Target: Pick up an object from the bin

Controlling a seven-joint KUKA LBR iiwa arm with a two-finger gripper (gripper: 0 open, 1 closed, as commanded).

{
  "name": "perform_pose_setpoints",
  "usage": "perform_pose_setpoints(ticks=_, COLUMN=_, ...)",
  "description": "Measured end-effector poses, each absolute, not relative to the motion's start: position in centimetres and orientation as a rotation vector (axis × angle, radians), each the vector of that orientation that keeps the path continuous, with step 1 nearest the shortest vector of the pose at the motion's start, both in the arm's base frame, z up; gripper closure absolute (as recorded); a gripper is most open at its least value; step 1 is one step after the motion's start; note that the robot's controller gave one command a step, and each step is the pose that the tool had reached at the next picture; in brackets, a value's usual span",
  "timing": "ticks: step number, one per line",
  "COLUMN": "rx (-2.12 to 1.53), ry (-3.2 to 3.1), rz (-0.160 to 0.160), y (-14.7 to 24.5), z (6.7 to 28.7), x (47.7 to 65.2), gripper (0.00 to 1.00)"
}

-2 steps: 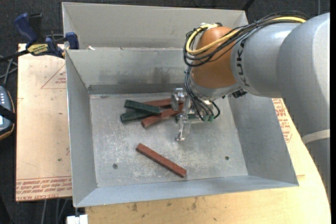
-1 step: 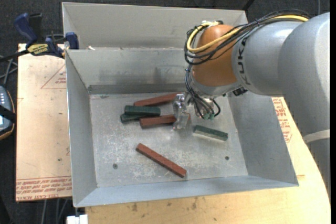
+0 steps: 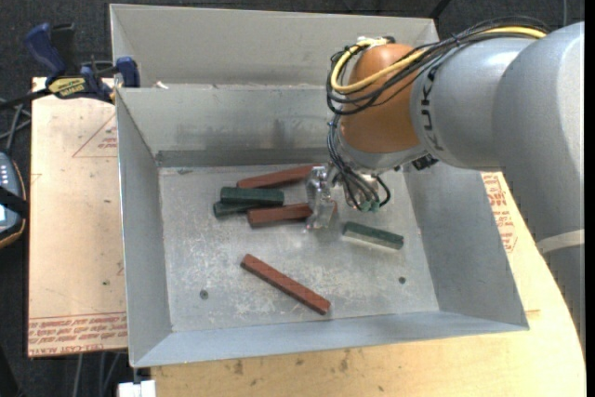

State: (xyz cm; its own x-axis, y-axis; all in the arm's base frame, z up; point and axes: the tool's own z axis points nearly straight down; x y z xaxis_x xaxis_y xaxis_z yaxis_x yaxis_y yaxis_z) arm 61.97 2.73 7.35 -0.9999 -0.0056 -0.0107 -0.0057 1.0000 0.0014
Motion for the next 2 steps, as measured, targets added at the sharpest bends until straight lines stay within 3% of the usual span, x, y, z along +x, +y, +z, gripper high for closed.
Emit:
perform_pose_setpoints(ticks=1, rx=-0.026, ry=3.138, rz=0.001, y=2.27, z=19.63, x=61.42, gripper=1.0)
perform_pose_setpoints(ticks=2, rx=-0.027, ry=3.138, rz=0.001, y=2.29, z=19.62, x=61.42, gripper=0.0)
